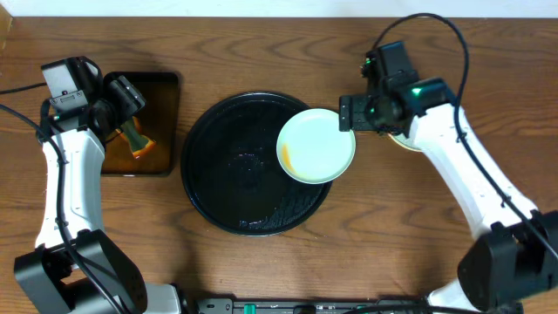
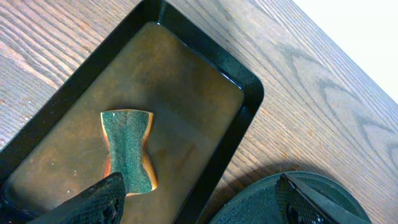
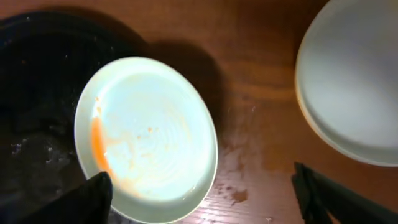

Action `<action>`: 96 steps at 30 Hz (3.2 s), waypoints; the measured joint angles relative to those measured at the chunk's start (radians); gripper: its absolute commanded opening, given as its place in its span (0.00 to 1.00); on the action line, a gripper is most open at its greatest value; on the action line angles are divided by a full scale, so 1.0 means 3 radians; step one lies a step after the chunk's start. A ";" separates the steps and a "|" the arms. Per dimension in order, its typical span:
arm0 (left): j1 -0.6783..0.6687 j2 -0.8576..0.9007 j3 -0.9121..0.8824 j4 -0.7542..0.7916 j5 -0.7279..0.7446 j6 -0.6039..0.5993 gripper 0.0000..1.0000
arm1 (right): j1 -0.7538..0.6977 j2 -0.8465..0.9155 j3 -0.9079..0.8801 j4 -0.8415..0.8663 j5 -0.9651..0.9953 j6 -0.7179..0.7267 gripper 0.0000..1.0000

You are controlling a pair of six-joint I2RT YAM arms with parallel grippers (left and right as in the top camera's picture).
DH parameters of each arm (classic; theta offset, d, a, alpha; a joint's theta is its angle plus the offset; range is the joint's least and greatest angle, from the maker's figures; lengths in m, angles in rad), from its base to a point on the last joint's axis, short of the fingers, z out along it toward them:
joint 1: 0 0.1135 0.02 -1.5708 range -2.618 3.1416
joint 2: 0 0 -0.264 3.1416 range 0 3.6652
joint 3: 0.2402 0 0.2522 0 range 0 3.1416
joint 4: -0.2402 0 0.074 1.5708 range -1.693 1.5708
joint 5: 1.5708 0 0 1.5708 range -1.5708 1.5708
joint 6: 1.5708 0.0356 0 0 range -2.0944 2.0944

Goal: Clean dirty plates on tray and stack at the side
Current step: 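Carry the light-blue plate with the right gripper toward the plate stack, then lower the light-blue plate onto the stacked plates and release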

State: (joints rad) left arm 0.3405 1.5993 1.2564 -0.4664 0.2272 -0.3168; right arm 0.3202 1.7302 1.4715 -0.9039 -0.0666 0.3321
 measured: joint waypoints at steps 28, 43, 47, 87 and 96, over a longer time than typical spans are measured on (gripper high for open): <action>0.0000 0.0000 0.0000 0.0000 0.0000 0.0000 0.78 | -0.0673 0.1174 -0.0248 0.0707 -0.1898 -0.0256 0.01; 0.0000 0.0000 0.0000 0.0000 0.0001 0.0000 0.78 | 0.0019 -0.0346 -0.0200 0.0704 -0.0015 -0.0561 0.02; 0.0000 0.0000 0.0000 0.0001 0.0000 0.0000 0.78 | 0.0802 -0.0417 -0.0196 0.0772 0.1245 -0.0898 0.02; 0.0000 0.0000 0.0000 0.0000 0.0010 0.0000 0.78 | 0.0809 0.0796 -0.0155 0.0385 0.0009 -0.0923 0.37; 0.0000 0.0000 0.0000 0.0000 0.0010 0.0000 0.78 | 0.1127 0.0923 -0.0151 0.0387 0.0635 -0.0818 0.01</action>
State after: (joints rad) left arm 0.3405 1.5993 1.2564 -0.4664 0.2302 -0.3168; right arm 0.6582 2.0071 1.4261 -0.7879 0.1238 0.0868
